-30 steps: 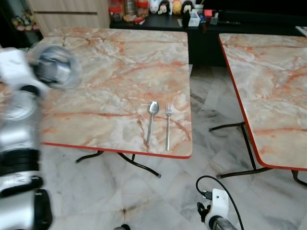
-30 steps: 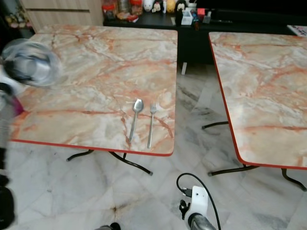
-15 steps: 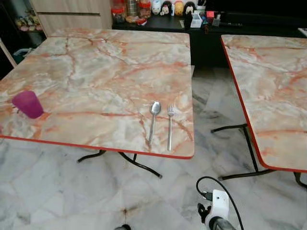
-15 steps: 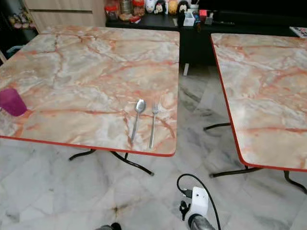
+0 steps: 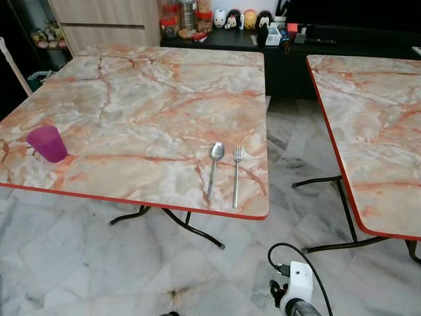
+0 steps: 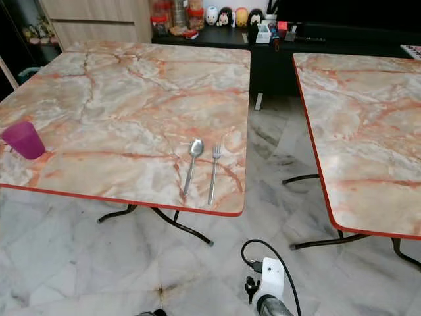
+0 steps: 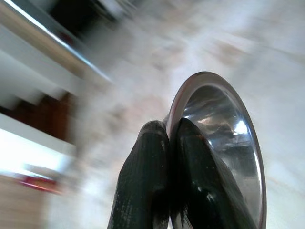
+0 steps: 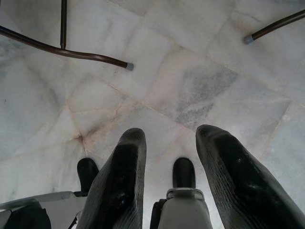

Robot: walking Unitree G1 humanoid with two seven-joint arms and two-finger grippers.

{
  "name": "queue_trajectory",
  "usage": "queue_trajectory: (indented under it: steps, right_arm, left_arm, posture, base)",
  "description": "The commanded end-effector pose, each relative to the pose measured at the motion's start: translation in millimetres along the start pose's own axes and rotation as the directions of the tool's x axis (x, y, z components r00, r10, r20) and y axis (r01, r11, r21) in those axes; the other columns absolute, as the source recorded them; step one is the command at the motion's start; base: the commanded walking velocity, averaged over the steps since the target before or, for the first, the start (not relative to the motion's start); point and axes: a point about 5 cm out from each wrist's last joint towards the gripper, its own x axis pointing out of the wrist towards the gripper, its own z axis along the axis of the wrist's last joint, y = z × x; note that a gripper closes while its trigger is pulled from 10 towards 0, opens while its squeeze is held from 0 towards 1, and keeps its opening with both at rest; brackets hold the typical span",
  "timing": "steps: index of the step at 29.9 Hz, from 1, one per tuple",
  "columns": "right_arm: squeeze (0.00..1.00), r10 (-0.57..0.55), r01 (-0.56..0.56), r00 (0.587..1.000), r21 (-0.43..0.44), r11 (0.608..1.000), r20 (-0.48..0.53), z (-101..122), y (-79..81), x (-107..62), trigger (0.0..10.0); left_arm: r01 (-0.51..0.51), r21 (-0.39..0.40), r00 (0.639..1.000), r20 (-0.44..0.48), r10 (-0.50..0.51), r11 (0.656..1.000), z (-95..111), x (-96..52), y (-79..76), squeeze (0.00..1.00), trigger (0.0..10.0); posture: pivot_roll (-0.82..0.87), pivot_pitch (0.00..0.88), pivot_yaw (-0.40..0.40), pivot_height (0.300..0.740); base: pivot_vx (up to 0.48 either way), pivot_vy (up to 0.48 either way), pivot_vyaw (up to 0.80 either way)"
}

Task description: Setting the table

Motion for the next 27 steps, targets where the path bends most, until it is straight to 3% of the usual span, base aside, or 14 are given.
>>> queue_trajectory:
  steps: [1, 3, 4, 5, 6, 7, 8, 10, 13, 17, 19, 20, 26, 27]
  right_arm:
    - [0.0, -0.005, 0.004, 1.0, -0.021, 1.0, -0.018, -4.9, -2.5, -1.1, 10.0]
    - [0.0, -0.005, 0.004, 1.0, -0.017, 1.0, -0.016, -4.6, -3.0, -1.1, 10.0]
    - [0.0, -0.005, 0.004, 1.0, -0.017, 1.0, -0.016, -4.6, -3.0, -1.1, 10.0]
    - [0.0, -0.004, 0.004, 1.0, -0.015, 1.0, -0.016, -4.3, -3.4, -1.1, 10.0]
    - [0.0, -0.004, 0.004, 1.0, -0.015, 1.0, -0.016, -4.3, -3.4, -1.1, 10.0]
    - [0.0, -0.003, 0.003, 1.0, -0.016, 1.0, -0.016, -4.1, -3.6, -1.1, 10.0]
    - [0.0, 0.003, -0.004, 1.0, -0.021, 1.0, -0.014, -3.1, -3.0, -0.9, 10.0]
    - [0.0, 0.009, -0.009, 1.0, -0.019, 1.0, -0.011, -1.9, -1.9, -0.5, 10.0]
    - [0.0, 0.012, -0.012, 1.0, -0.015, 1.0, -0.008, -1.0, -1.1, -0.3, 10.0]
    - [0.0, 0.01, -0.01, 1.0, -0.006, 1.0, -0.008, -1.8, -1.2, -0.5, 10.0]
    - [0.0, 0.01, -0.01, 1.0, -0.003, 1.0, -0.008, -2.2, -1.4, -0.6, 10.0]
    - [0.0, 0.003, -0.003, 1.0, 0.006, 1.0, -0.008, -3.9, -4.0, -1.3, 10.0]
    - [0.0, -0.003, 0.003, 1.0, 0.013, 1.0, -0.007, -4.5, -6.0, -1.7, 10.0]
    - [0.0, -0.007, 0.007, 1.0, 0.014, 1.0, -0.008, -5.1, -8.2, -2.1, 10.0]
  left_arm:
    - [0.095, -0.026, 0.995, -0.026, -0.096, 0.995, -8.6, -6.1, -12.6, 0.0, 10.0]
    - [0.249, -0.03, 0.966, -0.056, -0.251, 0.968, -19.3, -21.8, -39.8, 0.0, 10.0]
    - [0.249, -0.03, 0.966, -0.056, -0.251, 0.968, -19.3, -21.8, -39.8, 0.0, 10.0]
    - [0.421, -0.061, 0.902, -0.072, -0.425, 0.905, -25.5, -41.9, -70.2, 0.0, 10.0]
    - [0.421, -0.061, 0.902, -0.072, -0.425, 0.905, -25.5, -41.9, -70.2, 0.0, 10.0]
    - [0.475, -0.072, 0.875, -0.073, -0.479, 0.877, -26.6, -49.3, -80.3, 0.0, 10.0]
    - [0.629, -0.045, 0.773, -0.075, -0.63, 0.776, -29.8, -72.4, -107.4, 0.0, 10.0]
    - [0.69, -0.056, 0.716, -0.091, -0.692, 0.722, -32.9, -86.1, -120.9, 0.0, 10.0]
    - [0.712, -0.096, 0.687, -0.109, -0.718, 0.696, -35.8, -95.6, -129.4, 0.0, 10.0]
    - [0.774, -0.139, 0.601, -0.145, -0.786, 0.618, -43.1, -117.8, -146.3, 0.0, 10.0]
    - [0.783, -0.135, 0.589, -0.152, -0.794, 0.607, -44.6, -121.2, -148.5, 0.0, 10.0]
    - [0.782, -0.171, 0.578, -0.161, -0.8, 0.599, -47.2, -126.3, -151.4, 0.0, 10.0]
    - [0.788, -0.19, 0.565, -0.159, -0.81, 0.586, -47.7, -128.7, -152.9, 0.0, 10.0]
    - [0.766, -0.241, 0.575, -0.161, -0.803, 0.596, -47.6, -128.1, -152.6, 0.0, 10.0]
  posture:
    - [0.09, 0.078, 0.026, 0.74]
    - [0.09, 0.08, 0.022, 0.74]
    - [0.09, 0.08, 0.022, 0.74]
    - [0.09, 0.081, 0.017, 0.74]
    - [0.09, 0.081, 0.017, 0.74]
    - [0.09, 0.081, 0.017, 0.74]
    - [0.09, 0.084, 0.011, 0.74]
    - [0.09, 0.092, 0.012, 0.74]
    - [0.09, 0.098, 0.012, 0.74]
    - [0.08, 0.112, 0.008, 0.74]
    - [0.08, 0.112, 0.008, 0.74]
    - [0.06, 0.118, 0.01, 0.74]
    - [0.06, 0.119, 0.008, 0.74]
    - [0.06, 0.128, 0.0, 0.74]
  base:
    - [0.0, 0.0, 0.0]
    - [0.0, 0.0, 0.0]
    - [0.0, 0.0, 0.0]
    - [0.0, 0.0, 0.0]
    - [0.0, 0.0, 0.0]
    - [0.0, 0.0, 0.0]
    - [0.0, 0.0, 0.0]
    - [0.0, 0.0, 0.0]
    - [0.0, 0.0, 0.0]
    - [0.0, 0.0, 0.0]
    - [0.0, 0.0, 0.0]
    - [0.0, 0.0, 0.0]
    - [0.0, 0.0, 0.0]
    - [0.0, 0.0, 0.0]
